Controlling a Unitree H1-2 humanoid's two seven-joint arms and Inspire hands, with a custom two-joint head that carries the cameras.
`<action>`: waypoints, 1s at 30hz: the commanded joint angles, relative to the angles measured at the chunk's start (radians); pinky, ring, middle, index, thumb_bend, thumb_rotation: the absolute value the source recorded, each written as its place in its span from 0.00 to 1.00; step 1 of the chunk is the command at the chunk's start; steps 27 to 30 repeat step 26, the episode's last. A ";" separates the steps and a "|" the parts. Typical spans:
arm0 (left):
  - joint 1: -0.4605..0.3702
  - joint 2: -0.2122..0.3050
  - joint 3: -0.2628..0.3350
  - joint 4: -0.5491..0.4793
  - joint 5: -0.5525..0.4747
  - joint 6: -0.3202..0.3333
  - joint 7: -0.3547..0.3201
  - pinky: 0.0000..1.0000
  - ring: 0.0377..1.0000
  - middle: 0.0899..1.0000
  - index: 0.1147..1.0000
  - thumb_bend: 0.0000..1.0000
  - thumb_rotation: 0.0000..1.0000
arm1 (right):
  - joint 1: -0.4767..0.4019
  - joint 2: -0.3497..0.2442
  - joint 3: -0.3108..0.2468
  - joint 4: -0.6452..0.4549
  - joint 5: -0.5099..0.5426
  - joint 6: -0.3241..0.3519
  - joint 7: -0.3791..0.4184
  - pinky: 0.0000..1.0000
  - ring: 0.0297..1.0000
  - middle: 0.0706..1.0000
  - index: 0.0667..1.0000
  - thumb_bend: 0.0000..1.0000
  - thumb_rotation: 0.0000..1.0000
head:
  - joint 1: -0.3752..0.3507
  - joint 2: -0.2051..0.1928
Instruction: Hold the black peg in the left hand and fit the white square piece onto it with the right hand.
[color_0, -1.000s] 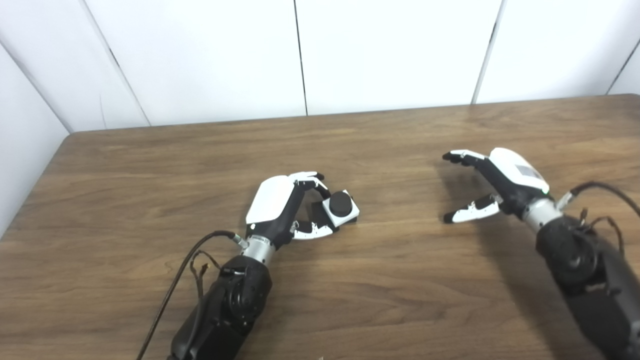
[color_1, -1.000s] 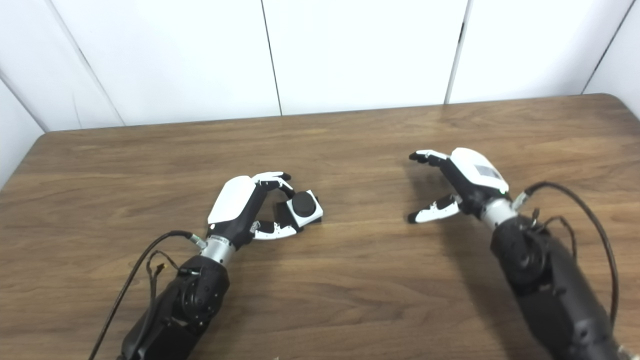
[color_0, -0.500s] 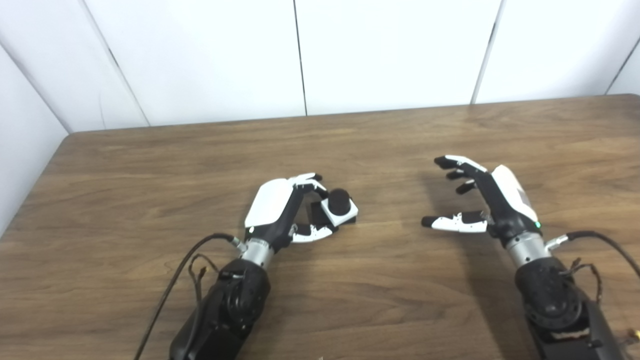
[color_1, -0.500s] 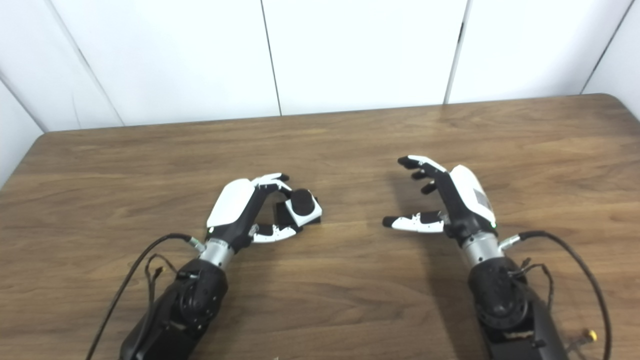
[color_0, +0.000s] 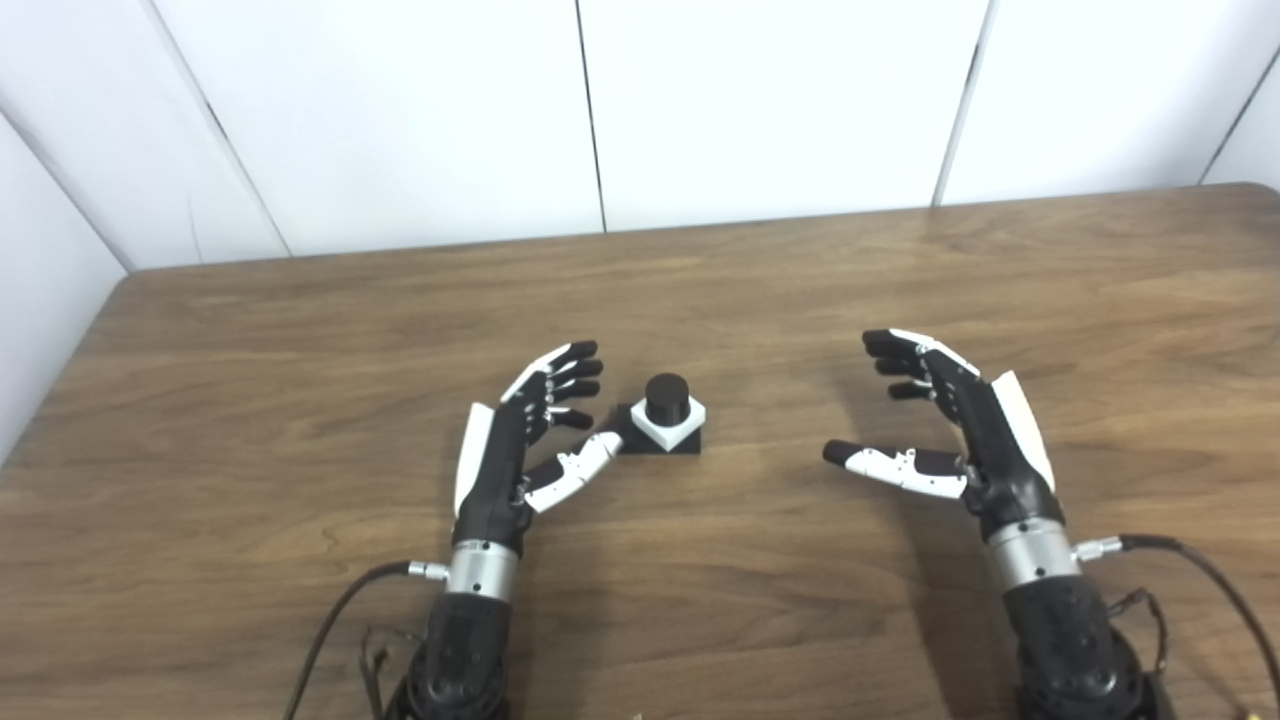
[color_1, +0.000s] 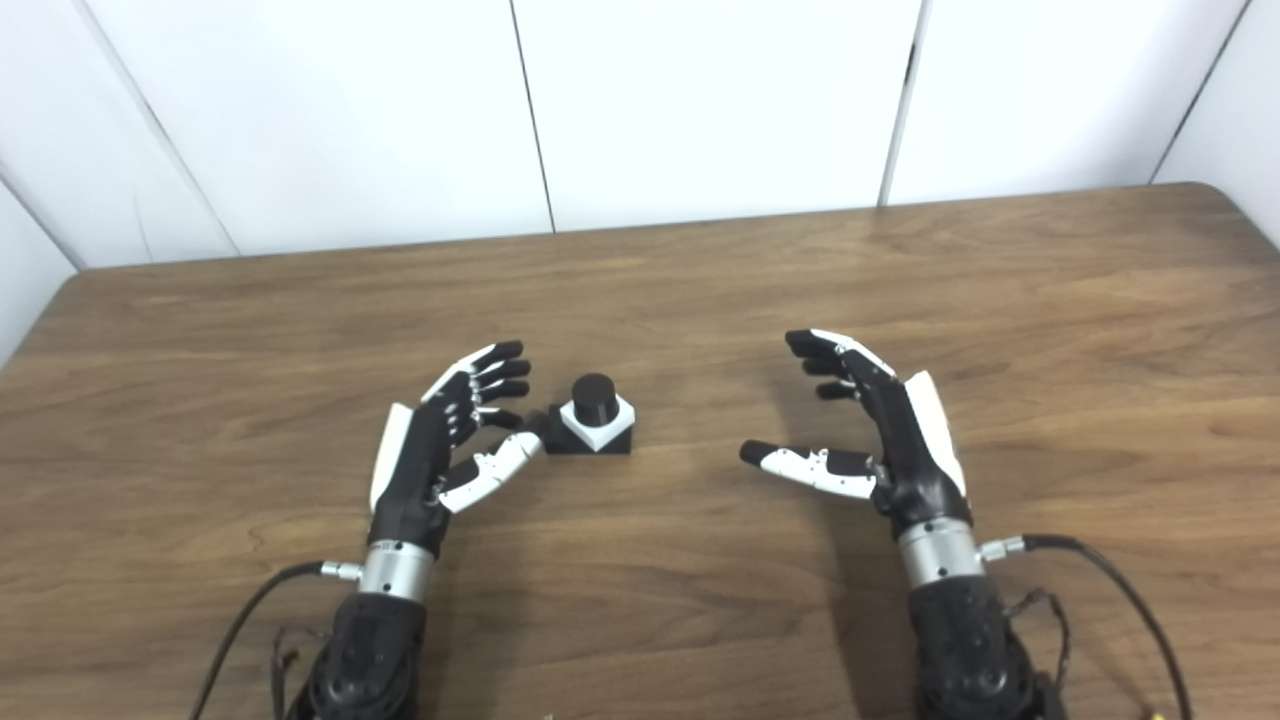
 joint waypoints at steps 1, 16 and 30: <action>0.025 -0.027 0.021 -0.052 -0.041 0.025 0.005 0.49 0.57 0.58 0.43 0.49 0.07 | 0.011 0.043 -0.006 -0.055 0.040 -0.048 -0.028 0.60 0.70 0.73 0.70 0.65 0.17 | -0.001 0.000; 0.089 -0.042 0.053 -0.191 -0.085 0.084 -0.039 0.47 0.57 0.60 0.43 0.49 0.07 | 0.096 0.089 0.069 -0.103 0.072 -0.081 -0.048 0.59 0.67 0.71 0.70 0.62 0.16 | 0.001 -0.012; 0.080 -0.043 0.060 -0.195 -0.096 0.084 -0.049 0.47 0.56 0.59 0.43 0.49 0.07 | 0.110 0.089 0.084 -0.087 0.098 -0.093 -0.050 0.61 0.67 0.71 0.69 0.62 0.15 | 0.003 -0.008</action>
